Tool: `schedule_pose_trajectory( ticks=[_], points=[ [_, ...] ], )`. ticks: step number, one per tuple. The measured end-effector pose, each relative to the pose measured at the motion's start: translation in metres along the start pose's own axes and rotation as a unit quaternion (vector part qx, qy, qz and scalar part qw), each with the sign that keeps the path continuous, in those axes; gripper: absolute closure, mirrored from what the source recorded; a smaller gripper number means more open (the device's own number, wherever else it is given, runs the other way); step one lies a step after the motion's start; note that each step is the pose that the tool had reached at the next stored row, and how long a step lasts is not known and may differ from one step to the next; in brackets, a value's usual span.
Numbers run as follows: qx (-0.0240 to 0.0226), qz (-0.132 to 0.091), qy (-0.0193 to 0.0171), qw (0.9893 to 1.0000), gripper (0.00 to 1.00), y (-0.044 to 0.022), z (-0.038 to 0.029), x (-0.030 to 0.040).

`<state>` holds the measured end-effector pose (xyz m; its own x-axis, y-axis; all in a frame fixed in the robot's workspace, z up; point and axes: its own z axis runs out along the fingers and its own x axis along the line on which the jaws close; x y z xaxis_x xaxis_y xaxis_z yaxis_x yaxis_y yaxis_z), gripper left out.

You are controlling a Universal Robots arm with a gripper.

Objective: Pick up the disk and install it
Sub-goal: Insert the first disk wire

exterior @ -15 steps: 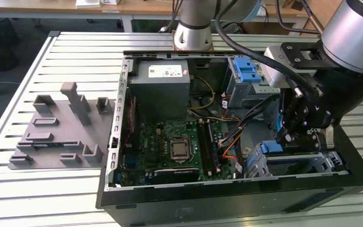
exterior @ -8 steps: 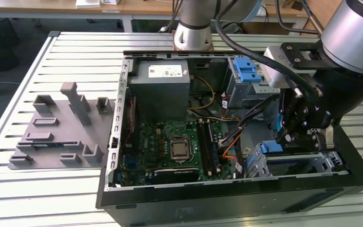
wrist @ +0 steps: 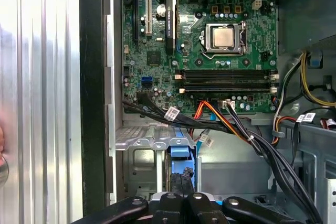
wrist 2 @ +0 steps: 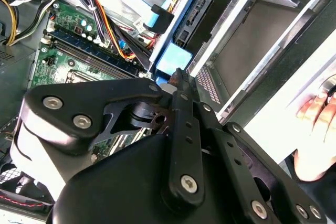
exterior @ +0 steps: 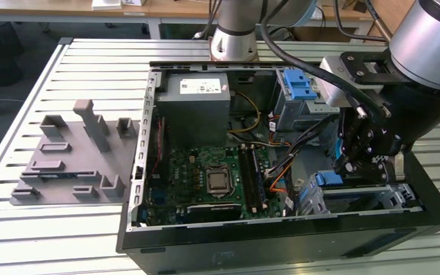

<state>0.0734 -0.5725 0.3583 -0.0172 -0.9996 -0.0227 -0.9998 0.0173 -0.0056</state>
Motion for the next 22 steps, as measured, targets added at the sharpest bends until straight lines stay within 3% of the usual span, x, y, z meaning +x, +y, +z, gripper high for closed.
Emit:
schedule_pose_trajectory(
  ticks=[3,13,16,22],
  points=[
    [0.0,0.0,-0.0001,1.0,0.89,-0.0037,0.0001,0.0],
    [0.0,0.0,0.0,1.0,0.89,-0.0478,0.0011,-0.0008],
    [0.0005,0.0,0.0,1.0,0.89,-0.0497,0.0005,-0.0038],
    [0.0058,0.0,-0.0001,1.0,0.89,-0.0496,-0.0093,-0.0191]
  ],
)
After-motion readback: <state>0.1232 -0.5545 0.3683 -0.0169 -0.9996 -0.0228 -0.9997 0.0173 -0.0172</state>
